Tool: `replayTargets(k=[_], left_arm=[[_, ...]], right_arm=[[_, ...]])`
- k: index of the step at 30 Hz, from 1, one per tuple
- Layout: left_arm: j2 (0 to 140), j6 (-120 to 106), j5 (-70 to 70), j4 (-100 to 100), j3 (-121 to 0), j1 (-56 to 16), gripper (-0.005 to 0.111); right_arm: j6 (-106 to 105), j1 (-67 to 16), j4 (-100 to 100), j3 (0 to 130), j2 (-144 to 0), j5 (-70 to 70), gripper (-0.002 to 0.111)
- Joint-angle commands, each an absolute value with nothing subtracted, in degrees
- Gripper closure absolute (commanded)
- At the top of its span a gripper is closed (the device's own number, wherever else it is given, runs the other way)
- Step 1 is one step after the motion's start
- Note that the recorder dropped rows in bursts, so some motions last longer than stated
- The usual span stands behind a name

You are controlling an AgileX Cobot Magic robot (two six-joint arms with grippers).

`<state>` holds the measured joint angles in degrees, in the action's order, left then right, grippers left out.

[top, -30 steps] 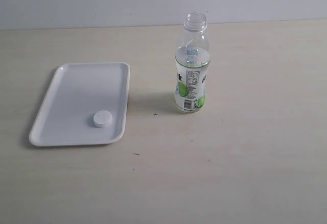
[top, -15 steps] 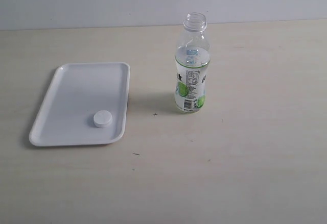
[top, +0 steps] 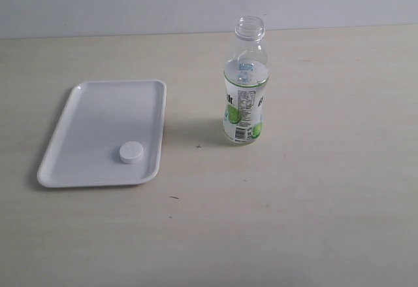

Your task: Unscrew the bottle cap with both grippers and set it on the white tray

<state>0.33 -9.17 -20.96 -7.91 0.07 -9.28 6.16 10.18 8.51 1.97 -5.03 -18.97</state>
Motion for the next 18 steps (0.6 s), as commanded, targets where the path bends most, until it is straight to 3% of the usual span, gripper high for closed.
replayTargets(k=[1, 18], left_arm=[[0.00, -8.79, -20.43, -7.97, 0.00, -9.58, 0.107], [0.00, -8.79, -20.43, -7.97, 0.00, -9.58, 0.107]], right_arm=[[5.48, 10.62, 7.86, 0.00, -4.71, -16.49, 0.108], [5.64, 10.62, 6.17, 0.00, 0.00, -13.58, 0.108]])
